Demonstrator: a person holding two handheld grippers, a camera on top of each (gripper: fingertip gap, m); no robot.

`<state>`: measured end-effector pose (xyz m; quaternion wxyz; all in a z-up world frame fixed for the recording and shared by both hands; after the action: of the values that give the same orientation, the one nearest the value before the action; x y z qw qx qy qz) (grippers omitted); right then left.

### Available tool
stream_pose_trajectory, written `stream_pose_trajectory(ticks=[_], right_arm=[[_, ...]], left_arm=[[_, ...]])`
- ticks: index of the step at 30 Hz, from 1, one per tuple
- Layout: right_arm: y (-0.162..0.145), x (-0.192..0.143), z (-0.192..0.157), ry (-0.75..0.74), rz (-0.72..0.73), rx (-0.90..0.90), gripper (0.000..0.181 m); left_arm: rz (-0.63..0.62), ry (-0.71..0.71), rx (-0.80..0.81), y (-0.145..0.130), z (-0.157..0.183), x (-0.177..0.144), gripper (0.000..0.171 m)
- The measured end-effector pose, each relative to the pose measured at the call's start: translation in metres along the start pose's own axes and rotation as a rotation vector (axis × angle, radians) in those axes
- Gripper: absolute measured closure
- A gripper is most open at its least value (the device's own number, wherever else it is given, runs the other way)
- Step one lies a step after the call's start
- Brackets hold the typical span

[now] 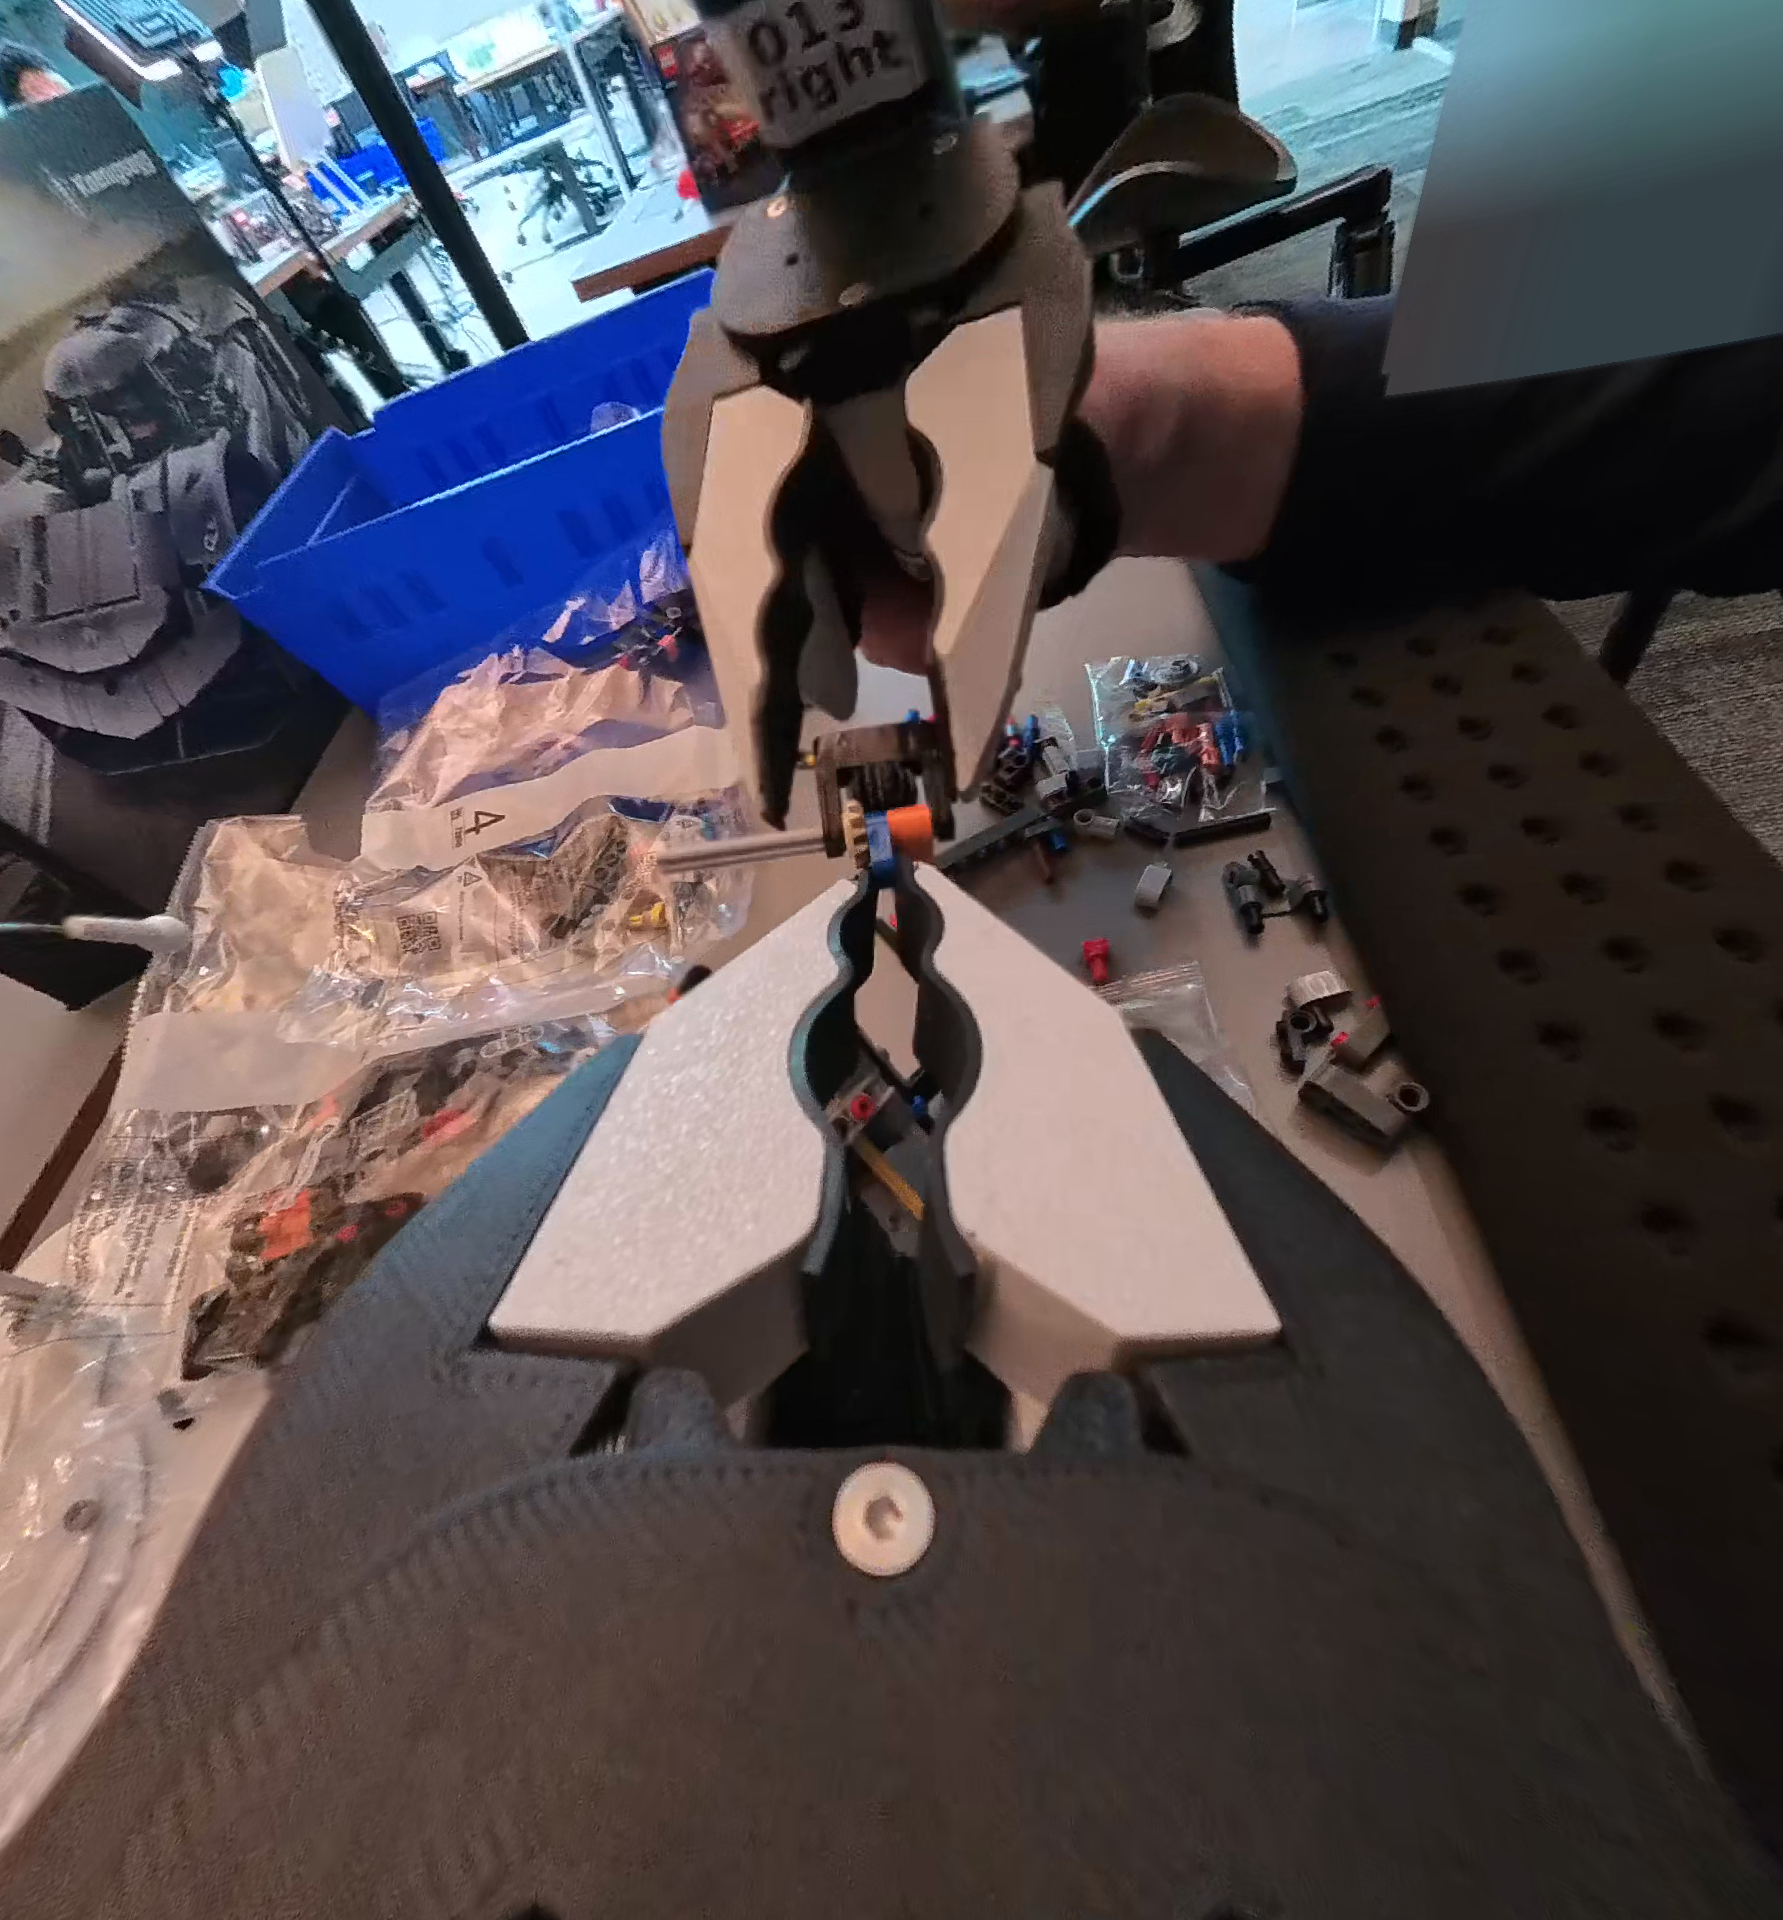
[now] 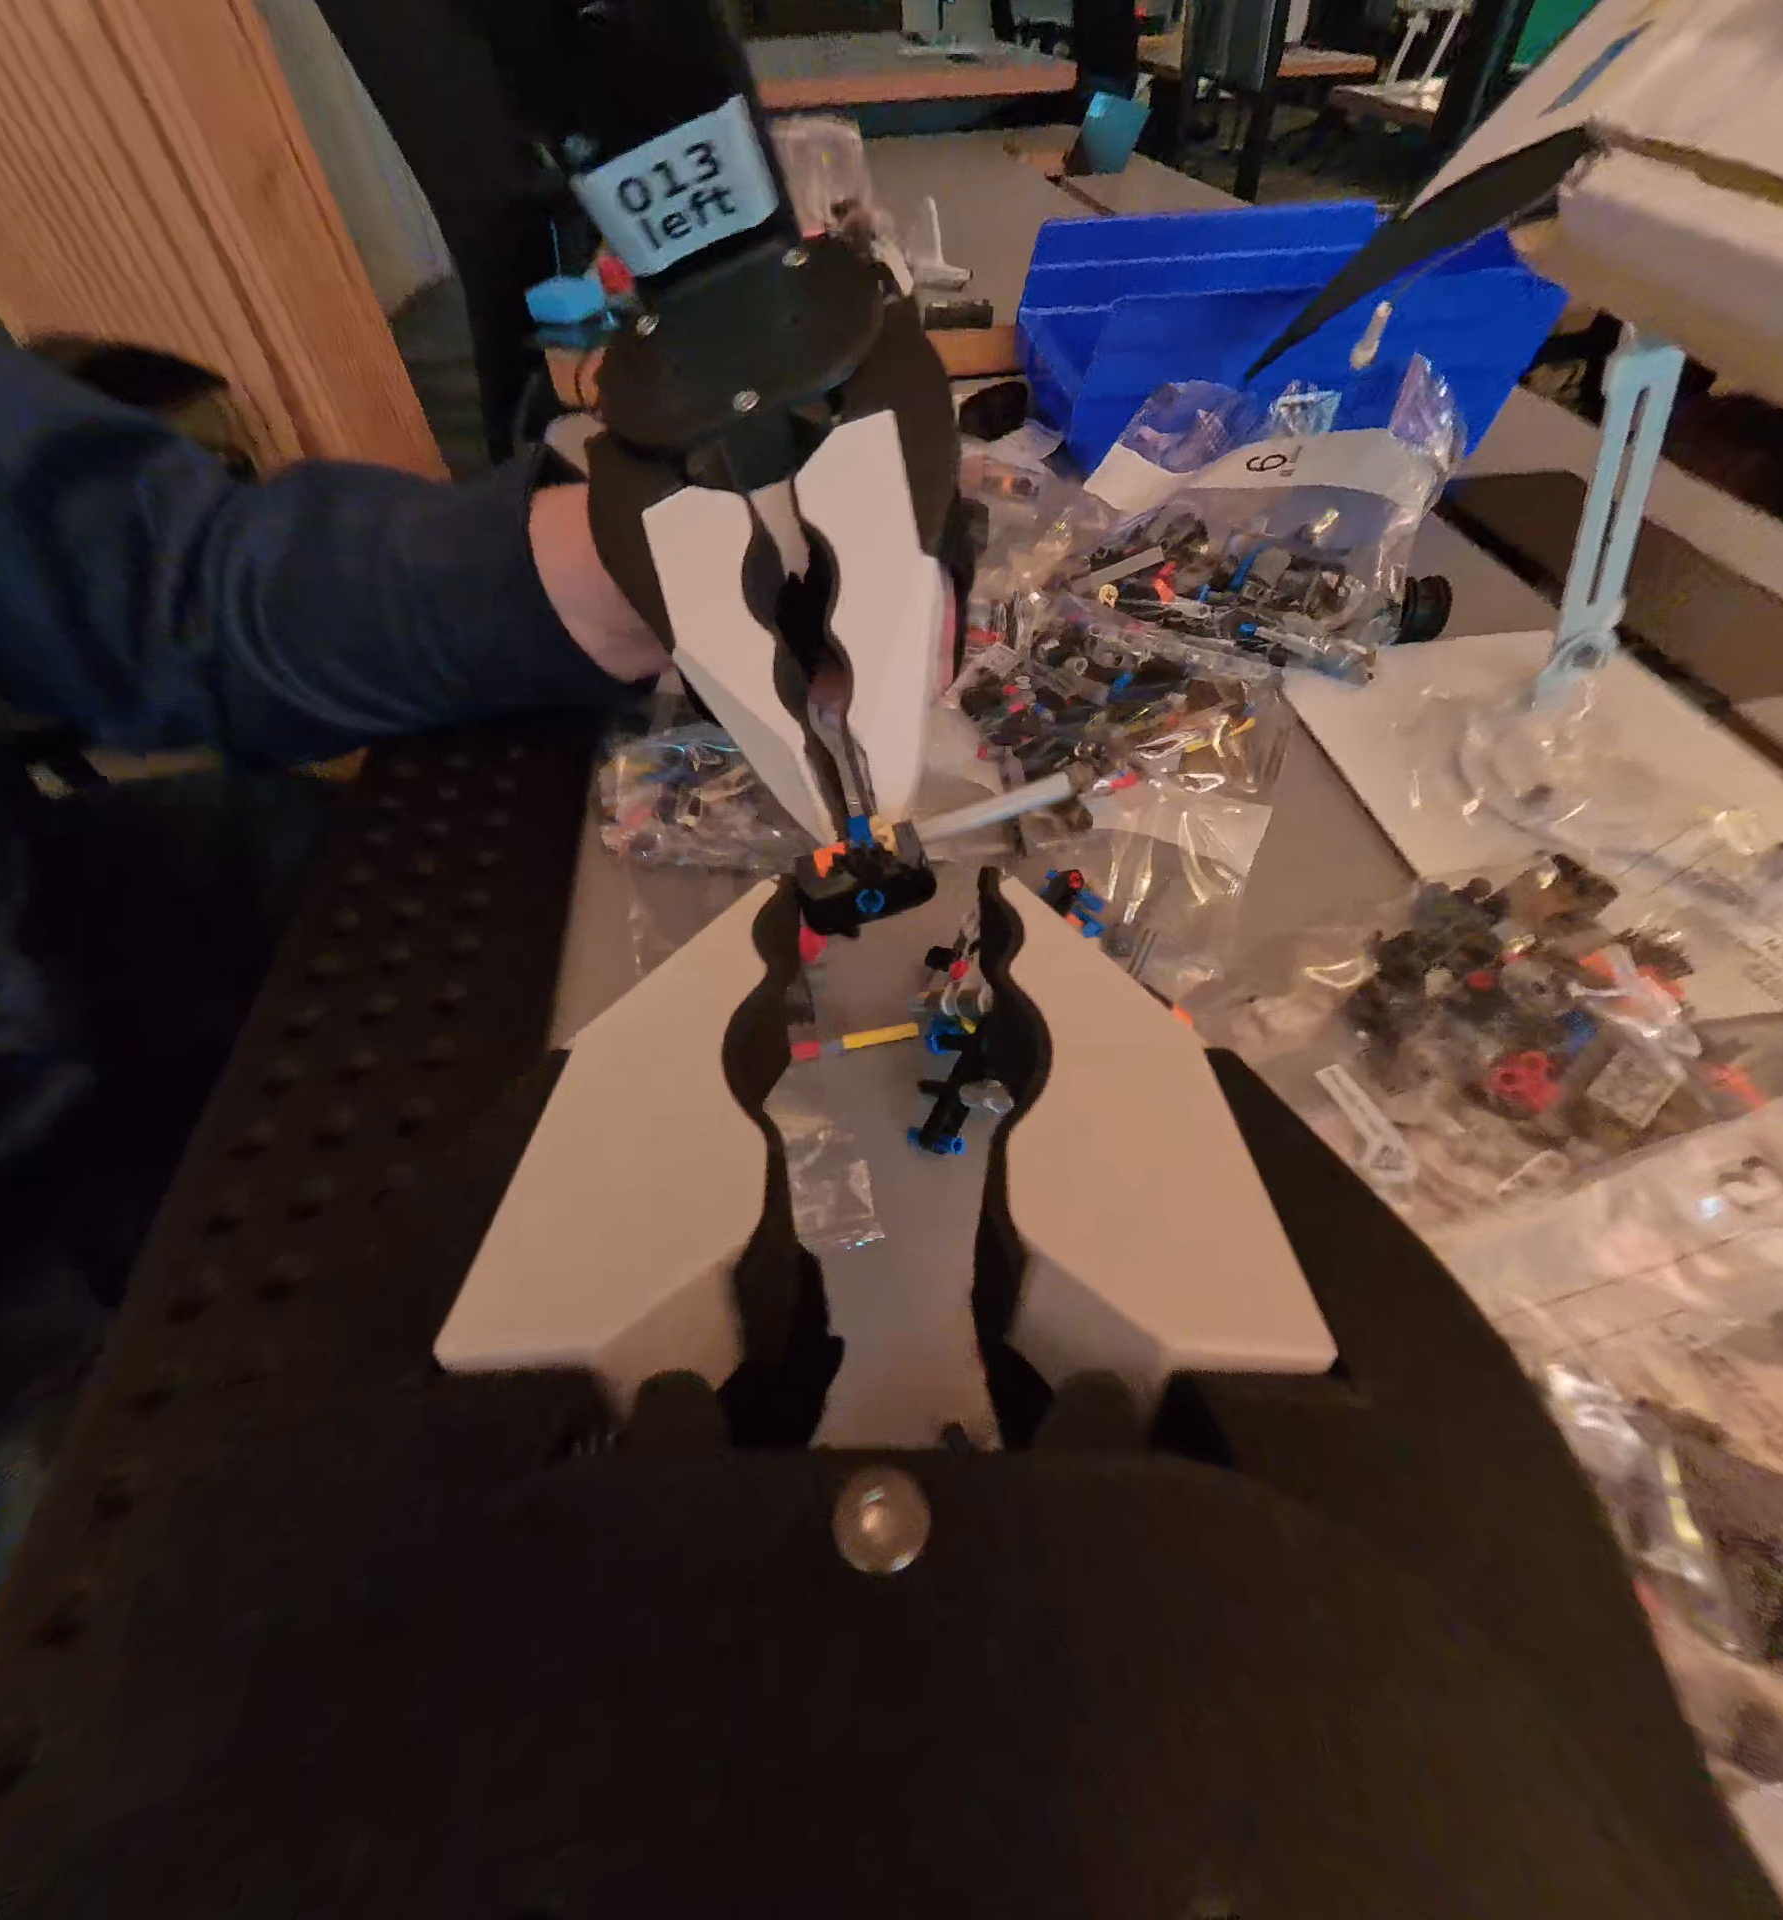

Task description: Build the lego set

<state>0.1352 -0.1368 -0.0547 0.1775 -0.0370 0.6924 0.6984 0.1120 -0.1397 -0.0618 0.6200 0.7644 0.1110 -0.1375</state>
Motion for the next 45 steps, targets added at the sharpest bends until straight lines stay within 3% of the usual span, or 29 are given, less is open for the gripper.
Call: stream_pose_trajectory(ticks=[5, 10, 18, 23, 30, 45], right_arm=[[0.005, -0.004, -0.006, 0.154, 0.085, 0.177, 0.146], [0.005, -0.009, 0.002, 0.174, 0.131, 0.290, 0.157], [-0.003, 0.001, 0.001, 0.119, 0.050, 0.210, 0.177], [0.004, -0.002, 0.003, 0.118, 0.098, 0.233, 0.178], [0.000, 0.002, 0.007, 0.113, 0.091, 0.300, 0.180], [-0.006, 0.013, 0.012, -0.016, 0.000, 0.191, 0.181]], left_arm=[[-0.068, 0.072, 0.145, -0.003, 0.002, 0.005, 0.169], [-0.088, 0.138, 0.235, 0.000, 0.000, 0.006, 0.169], [-0.163, 0.182, 0.333, -0.006, 0.002, 0.017, 0.168], [-0.154, 0.215, 0.336, 0.000, 0.000, 0.017, 0.168], [-0.259, 0.263, 0.427, -0.005, 0.000, 0.021, 0.170], [-0.344, 0.271, 0.449, -0.013, 0.005, 0.033, 0.171]])
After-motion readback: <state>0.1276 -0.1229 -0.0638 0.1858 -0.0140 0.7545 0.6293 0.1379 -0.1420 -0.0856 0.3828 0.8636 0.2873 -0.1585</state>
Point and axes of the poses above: each gripper's, where its closed fingertips meet, x out along the fingers, y out of its top, z = x × y across the jaws, the point moved 1 cm from there along -x, back along the fingers, and after that the axes turned 5 degrees about -x, right-handed, at the moved point
